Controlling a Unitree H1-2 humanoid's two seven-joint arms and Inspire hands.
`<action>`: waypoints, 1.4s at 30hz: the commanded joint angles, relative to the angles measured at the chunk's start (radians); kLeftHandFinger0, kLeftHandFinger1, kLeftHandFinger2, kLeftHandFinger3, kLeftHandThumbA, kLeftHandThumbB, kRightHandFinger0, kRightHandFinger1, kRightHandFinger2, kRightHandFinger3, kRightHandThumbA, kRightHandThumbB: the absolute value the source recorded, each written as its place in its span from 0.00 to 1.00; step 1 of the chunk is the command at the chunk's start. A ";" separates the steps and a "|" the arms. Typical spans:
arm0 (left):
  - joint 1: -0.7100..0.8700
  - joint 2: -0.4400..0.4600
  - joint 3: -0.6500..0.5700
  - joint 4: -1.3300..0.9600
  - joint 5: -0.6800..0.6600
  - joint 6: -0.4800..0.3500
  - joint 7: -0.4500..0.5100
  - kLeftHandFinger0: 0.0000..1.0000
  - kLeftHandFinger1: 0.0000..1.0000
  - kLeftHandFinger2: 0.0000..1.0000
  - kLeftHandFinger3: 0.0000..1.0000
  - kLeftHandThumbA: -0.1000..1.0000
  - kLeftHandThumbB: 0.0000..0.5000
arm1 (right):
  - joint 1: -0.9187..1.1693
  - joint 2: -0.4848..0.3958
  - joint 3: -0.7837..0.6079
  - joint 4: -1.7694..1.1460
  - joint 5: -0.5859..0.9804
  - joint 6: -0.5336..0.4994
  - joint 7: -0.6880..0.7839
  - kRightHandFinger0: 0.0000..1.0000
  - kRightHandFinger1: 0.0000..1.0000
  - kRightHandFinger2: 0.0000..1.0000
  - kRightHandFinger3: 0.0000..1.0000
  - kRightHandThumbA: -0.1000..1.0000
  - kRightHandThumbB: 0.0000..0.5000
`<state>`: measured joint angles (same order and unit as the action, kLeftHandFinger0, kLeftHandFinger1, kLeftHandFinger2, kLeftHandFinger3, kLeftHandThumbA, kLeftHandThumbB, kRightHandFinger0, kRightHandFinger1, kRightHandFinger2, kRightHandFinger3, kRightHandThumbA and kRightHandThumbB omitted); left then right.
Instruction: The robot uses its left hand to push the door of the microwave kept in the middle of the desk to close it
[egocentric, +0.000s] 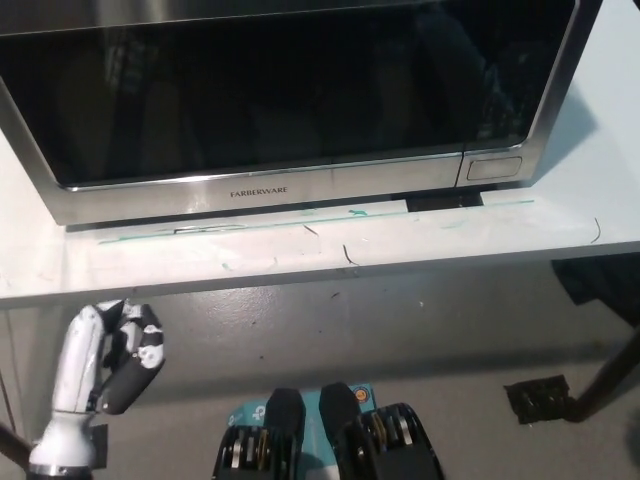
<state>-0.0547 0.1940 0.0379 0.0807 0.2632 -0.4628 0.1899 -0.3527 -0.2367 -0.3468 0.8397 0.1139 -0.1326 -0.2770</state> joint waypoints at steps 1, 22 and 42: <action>0.005 -0.049 0.053 0.076 -0.103 0.024 0.029 0.00 0.00 0.00 0.24 0.00 0.10 | -0.036 -0.028 -0.005 -0.006 0.005 -0.029 -0.016 0.48 0.50 0.54 0.60 0.03 0.24; -0.187 -0.111 0.281 0.493 -0.279 0.109 0.058 0.00 0.00 0.00 0.22 0.00 0.17 | -0.063 -0.027 -0.009 0.002 0.012 -0.023 -0.018 0.49 0.50 0.53 0.59 0.04 0.28; -0.223 -0.102 0.296 0.488 -0.281 0.232 0.114 0.00 0.00 0.00 0.26 0.00 0.22 | -0.078 -0.037 0.034 0.028 -0.032 -0.042 -0.026 0.52 0.52 0.55 0.62 0.10 0.25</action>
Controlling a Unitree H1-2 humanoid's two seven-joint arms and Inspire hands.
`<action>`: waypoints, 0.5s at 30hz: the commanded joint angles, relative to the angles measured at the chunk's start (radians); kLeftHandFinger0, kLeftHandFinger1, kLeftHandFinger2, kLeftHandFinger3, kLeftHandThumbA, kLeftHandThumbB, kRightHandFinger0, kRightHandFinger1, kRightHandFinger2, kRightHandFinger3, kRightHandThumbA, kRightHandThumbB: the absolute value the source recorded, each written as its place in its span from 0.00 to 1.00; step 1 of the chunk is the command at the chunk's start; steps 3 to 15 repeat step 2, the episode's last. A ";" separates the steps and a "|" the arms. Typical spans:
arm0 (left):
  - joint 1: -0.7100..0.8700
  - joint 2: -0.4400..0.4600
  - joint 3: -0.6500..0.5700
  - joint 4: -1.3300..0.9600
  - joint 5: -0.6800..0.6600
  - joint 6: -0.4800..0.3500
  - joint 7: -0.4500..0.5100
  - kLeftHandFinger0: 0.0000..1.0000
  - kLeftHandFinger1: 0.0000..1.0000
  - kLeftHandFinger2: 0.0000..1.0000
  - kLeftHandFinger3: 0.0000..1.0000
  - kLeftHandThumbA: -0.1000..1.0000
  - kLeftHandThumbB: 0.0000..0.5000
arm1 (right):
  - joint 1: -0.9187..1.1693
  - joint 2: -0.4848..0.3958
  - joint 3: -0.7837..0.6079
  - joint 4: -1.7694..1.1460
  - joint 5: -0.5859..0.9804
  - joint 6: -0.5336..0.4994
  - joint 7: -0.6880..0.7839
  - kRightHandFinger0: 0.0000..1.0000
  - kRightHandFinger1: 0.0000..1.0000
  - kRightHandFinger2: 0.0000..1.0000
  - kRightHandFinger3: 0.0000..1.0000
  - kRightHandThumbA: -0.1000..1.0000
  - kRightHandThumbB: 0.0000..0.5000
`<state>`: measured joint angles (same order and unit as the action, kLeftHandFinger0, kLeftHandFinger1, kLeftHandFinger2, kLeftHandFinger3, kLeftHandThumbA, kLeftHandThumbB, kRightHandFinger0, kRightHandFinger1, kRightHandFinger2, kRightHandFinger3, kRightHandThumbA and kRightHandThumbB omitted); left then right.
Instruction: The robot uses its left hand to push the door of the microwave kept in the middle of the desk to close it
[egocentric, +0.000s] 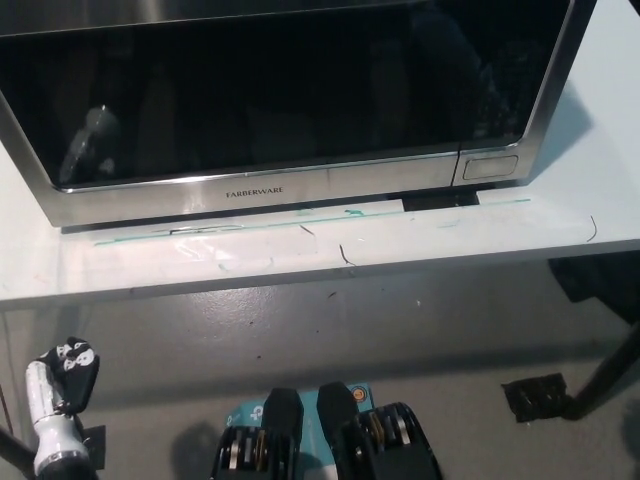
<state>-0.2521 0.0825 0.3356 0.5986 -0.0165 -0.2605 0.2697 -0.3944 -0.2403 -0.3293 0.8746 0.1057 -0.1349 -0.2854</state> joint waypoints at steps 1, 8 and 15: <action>-0.024 0.008 0.002 -0.042 -0.004 0.050 0.041 0.00 0.00 0.01 0.26 0.00 0.24 | -0.039 -0.034 0.022 0.001 -0.031 -0.052 -0.021 0.55 0.54 0.56 0.60 0.10 0.26; -0.024 0.008 0.002 -0.042 -0.004 0.050 0.041 0.00 0.00 0.01 0.26 0.00 0.24 | -0.039 -0.034 0.022 0.001 -0.031 -0.052 -0.021 0.55 0.54 0.56 0.60 0.10 0.26; -0.024 0.008 0.002 -0.042 -0.004 0.050 0.041 0.00 0.00 0.01 0.26 0.00 0.24 | -0.039 -0.034 0.022 0.001 -0.031 -0.052 -0.021 0.55 0.54 0.56 0.60 0.10 0.26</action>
